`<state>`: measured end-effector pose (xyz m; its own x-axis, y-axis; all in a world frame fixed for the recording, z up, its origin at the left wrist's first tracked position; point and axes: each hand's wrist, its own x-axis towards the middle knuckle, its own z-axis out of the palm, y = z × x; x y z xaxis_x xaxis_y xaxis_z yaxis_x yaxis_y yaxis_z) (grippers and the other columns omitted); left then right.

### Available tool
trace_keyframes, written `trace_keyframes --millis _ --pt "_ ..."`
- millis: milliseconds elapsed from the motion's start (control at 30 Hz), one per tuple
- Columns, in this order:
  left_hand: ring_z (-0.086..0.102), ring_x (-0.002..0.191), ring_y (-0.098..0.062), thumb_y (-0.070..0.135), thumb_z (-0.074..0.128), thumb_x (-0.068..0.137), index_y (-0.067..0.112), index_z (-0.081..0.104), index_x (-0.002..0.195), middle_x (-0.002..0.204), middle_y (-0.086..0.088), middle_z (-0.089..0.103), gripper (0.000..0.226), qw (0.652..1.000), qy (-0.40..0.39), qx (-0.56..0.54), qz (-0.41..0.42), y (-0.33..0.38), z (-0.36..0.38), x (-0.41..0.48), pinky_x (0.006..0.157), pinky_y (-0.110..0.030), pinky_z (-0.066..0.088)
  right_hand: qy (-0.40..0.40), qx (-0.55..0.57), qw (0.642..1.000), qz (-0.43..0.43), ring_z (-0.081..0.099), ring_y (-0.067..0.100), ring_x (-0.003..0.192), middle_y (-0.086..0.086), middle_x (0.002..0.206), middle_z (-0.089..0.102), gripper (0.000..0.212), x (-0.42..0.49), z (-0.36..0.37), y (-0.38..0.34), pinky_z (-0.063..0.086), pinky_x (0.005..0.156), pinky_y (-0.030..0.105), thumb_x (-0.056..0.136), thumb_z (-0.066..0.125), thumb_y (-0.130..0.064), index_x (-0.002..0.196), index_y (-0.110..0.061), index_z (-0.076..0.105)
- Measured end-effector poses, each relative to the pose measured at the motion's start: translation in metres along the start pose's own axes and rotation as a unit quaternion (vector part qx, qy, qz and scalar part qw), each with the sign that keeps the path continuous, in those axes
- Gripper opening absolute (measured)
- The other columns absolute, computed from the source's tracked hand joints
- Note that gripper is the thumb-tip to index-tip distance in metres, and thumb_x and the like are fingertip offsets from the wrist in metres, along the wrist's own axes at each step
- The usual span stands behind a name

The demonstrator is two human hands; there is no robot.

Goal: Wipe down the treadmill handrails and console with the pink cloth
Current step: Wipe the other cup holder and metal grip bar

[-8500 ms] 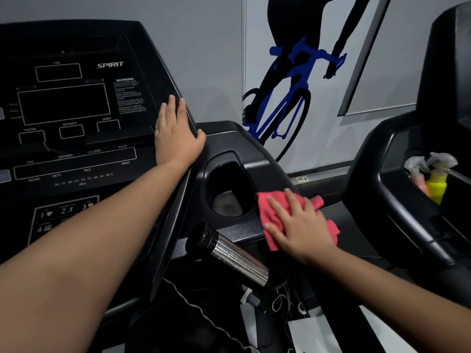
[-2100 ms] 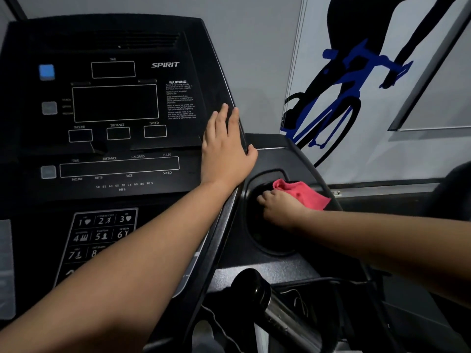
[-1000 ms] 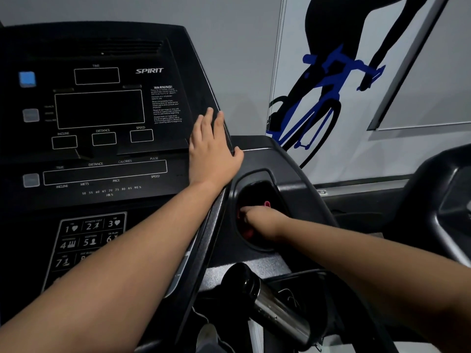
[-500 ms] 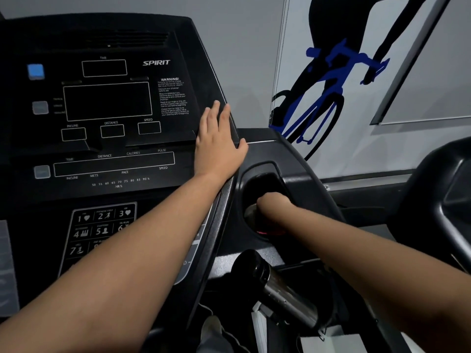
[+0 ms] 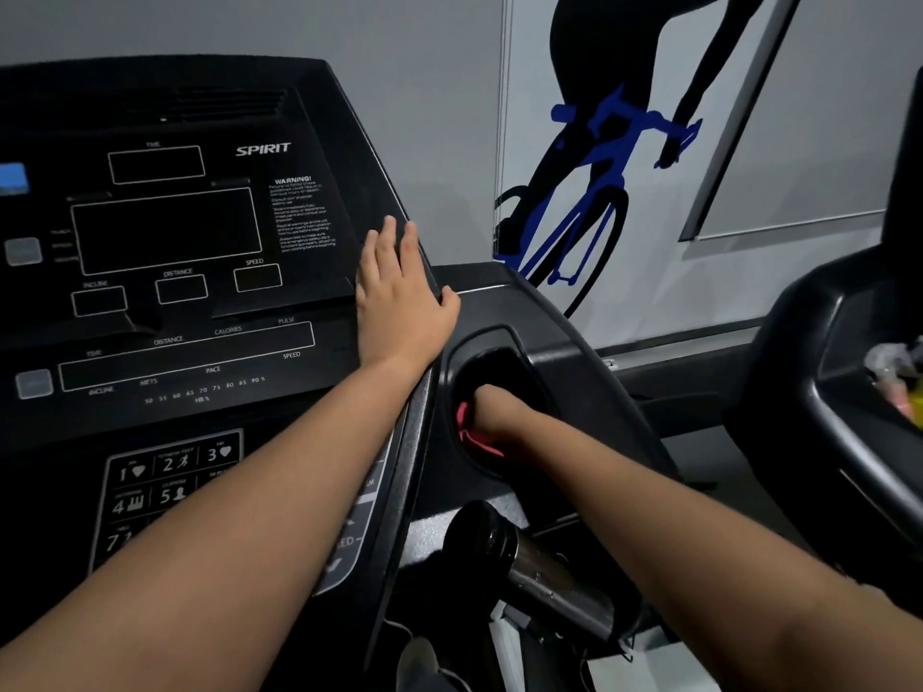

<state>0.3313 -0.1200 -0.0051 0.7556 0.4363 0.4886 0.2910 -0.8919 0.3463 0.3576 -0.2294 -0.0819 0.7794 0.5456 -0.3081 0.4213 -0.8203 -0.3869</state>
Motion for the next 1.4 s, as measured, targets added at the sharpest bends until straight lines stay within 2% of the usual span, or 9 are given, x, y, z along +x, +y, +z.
trace_keyframes --millis 167,333,400,500,667,867,1100,1267,1400 --pt "0.003 0.147 -0.022 0.033 0.051 0.090 0.014 0.018 0.151 0.159 -0.004 0.008 0.072 1.000 -0.006 -0.013 -0.001 0.001 -0.002 -0.001 0.116 -0.042 0.015 -0.095 -0.019 0.995 -0.019 0.063 0.028 0.087 0.021 0.104 0.066 0.038 -0.010 -0.011 0.012 0.045 0.072 0.028 0.098 0.040 -0.026 0.104 0.003 0.064" --pt "0.001 0.147 -0.020 0.033 0.050 0.092 0.016 0.017 0.151 0.160 -0.002 0.007 0.070 1.000 -0.013 -0.016 -0.001 0.000 -0.005 -0.003 0.115 -0.041 0.019 -0.158 -0.082 0.984 -0.034 0.050 0.023 0.061 0.009 0.068 0.057 0.034 -0.018 -0.018 0.013 0.043 0.068 0.029 0.097 0.039 -0.030 0.069 -0.015 0.051" --pt "0.001 0.147 -0.020 0.033 0.050 0.092 0.017 0.017 0.151 0.160 -0.002 0.007 0.070 1.000 -0.014 -0.018 0.000 -0.001 -0.005 -0.003 0.115 -0.040 0.020 -0.175 -0.119 0.974 -0.086 0.060 0.026 0.083 0.015 0.091 0.064 0.027 -0.013 -0.016 0.008 0.045 0.077 0.031 0.098 0.039 -0.021 0.077 -0.016 0.056" --pt "0.002 0.147 -0.019 0.033 0.050 0.092 0.017 0.019 0.151 0.159 -0.002 0.008 0.069 1.000 -0.012 -0.019 0.001 -0.004 -0.005 -0.003 0.114 -0.039 0.020 -0.195 -0.264 0.940 -0.092 0.048 0.029 0.125 0.013 0.132 0.054 0.030 -0.009 -0.016 -0.004 0.038 0.099 0.034 0.098 0.045 -0.020 0.124 -0.011 0.056" --pt "0.001 0.147 -0.018 0.033 0.050 0.092 0.018 0.020 0.150 0.159 -0.001 0.009 0.068 1.000 -0.007 -0.023 0.000 -0.003 -0.003 -0.003 0.114 -0.038 0.020 -0.105 -0.446 0.880 -0.121 0.046 0.027 0.126 0.010 0.136 0.051 0.036 -0.002 -0.013 -0.002 0.035 0.096 0.031 0.100 0.037 -0.023 0.132 -0.016 0.051" --pt "0.002 0.147 -0.019 0.033 0.048 0.091 0.017 0.020 0.150 0.159 -0.002 0.010 0.068 1.000 -0.001 -0.007 -0.009 0.000 -0.002 -0.003 0.115 -0.039 0.020 -0.011 -0.403 0.890 -0.213 0.052 0.029 0.110 0.010 0.116 0.063 0.029 0.020 -0.002 0.018 0.039 0.077 0.033 0.095 0.040 -0.009 0.113 -0.007 0.063" --pt "0.003 0.147 -0.019 0.034 0.049 0.091 0.017 0.022 0.150 0.159 -0.002 0.012 0.067 1.000 0.004 0.001 -0.015 0.000 0.000 -0.003 0.115 -0.038 0.020 0.076 -0.146 0.979 -0.116 0.058 0.033 0.107 0.016 0.113 0.062 0.024 0.023 0.006 0.020 0.043 0.090 0.037 0.092 0.047 -0.007 0.108 -0.003 0.064" --pt "0.005 0.147 -0.020 0.033 0.049 0.090 0.016 0.023 0.149 0.159 -0.003 0.013 0.066 1.000 0.004 0.003 -0.013 0.001 -0.001 -0.002 0.115 -0.039 0.020 0.030 0.005 0.999 -0.034 0.067 0.026 0.085 0.011 0.087 0.072 0.012 0.020 0.006 0.020 0.042 0.065 0.024 0.081 0.062 -0.016 0.085 -0.012 0.072" --pt "0.005 0.147 -0.020 0.033 0.050 0.090 0.017 0.025 0.148 0.158 -0.003 0.013 0.066 1.000 0.003 -0.004 -0.014 0.000 -0.002 -0.002 0.115 -0.039 0.020 -0.112 -0.030 0.992 -0.041 0.055 0.021 0.088 0.010 0.079 0.059 0.017 0.015 0.000 0.020 0.041 0.076 0.024 0.085 0.060 -0.022 0.071 -0.015 0.066"
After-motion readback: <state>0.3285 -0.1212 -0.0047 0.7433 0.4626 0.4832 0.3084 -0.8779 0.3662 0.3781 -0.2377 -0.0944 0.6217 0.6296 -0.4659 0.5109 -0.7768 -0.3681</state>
